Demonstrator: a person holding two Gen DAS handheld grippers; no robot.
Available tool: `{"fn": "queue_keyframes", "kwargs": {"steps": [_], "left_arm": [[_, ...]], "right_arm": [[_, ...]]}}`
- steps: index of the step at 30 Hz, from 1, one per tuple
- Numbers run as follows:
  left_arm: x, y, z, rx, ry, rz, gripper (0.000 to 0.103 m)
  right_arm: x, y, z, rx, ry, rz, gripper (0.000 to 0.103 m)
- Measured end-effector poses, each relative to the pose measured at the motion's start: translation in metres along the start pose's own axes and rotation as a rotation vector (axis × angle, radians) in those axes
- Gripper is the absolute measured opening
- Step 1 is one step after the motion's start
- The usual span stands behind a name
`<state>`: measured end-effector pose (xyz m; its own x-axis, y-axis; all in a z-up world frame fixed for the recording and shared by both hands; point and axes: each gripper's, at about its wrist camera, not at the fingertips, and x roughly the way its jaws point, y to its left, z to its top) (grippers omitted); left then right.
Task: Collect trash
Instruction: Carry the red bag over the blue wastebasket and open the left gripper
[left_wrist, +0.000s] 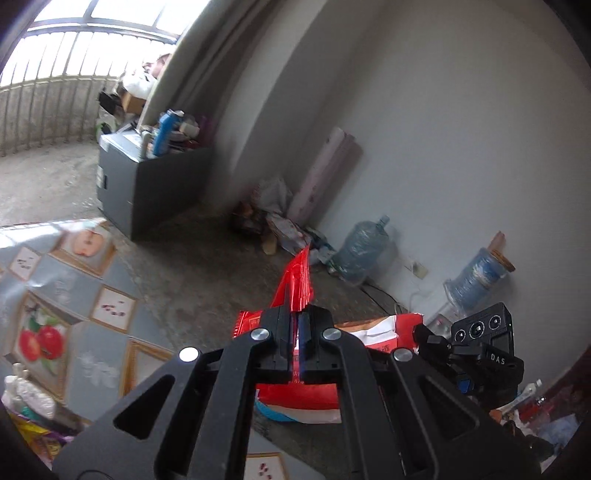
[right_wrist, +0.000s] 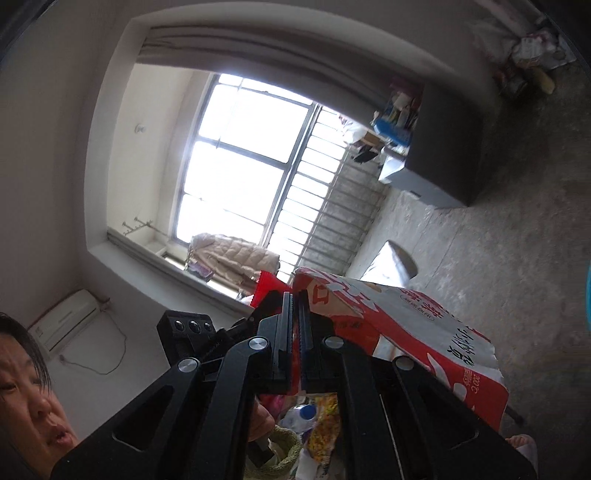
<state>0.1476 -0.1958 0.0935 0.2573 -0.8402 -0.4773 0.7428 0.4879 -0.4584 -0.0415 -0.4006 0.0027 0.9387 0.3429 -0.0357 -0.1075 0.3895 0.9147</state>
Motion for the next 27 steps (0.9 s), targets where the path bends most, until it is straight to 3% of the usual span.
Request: {"fn": "queue_keyframes", "kwargs": {"steps": [7,12,14,16,18,19,21,24,27], "left_arm": [[0.155,-0.059,-0.02,0.076,0.265,-0.11,0.0],[0.247,-0.075,-0.04,0.091,0.414,-0.11,0.0],[0.278,-0.08,-0.05,0.092,0.456,-0.104,0.0],[0.307,-0.083,-0.061,0.111,0.504,-0.088,0.007],[0.33,-0.083,-0.071,0.102,0.549,-0.058,0.031],[0.335,-0.081,-0.075,0.088,0.557,-0.042,0.032],[0.338,-0.076,-0.081,0.062,0.565,-0.03,0.032],[0.328,-0.066,-0.082,0.056,0.549,-0.038,0.033],[0.31,-0.062,-0.076,0.073,0.513,-0.034,0.035]], "right_arm": [[-0.07,-0.063,0.019,0.064,-0.151,-0.243,0.003],[-0.086,-0.117,0.028,0.134,-0.205,-0.361,0.003],[-0.084,-0.137,0.029,0.145,-0.229,-0.454,0.004],[-0.085,-0.163,0.033,0.151,-0.238,-0.531,0.006],[-0.084,-0.196,0.037,0.201,-0.235,-0.6,0.015],[-0.087,-0.215,0.037,0.253,-0.225,-0.606,0.029],[-0.09,-0.248,0.032,0.378,-0.219,-0.623,0.042],[-0.1,-0.268,0.022,0.472,-0.249,-0.602,0.045],[-0.106,-0.262,0.02,0.44,-0.272,-0.598,0.053]]}}
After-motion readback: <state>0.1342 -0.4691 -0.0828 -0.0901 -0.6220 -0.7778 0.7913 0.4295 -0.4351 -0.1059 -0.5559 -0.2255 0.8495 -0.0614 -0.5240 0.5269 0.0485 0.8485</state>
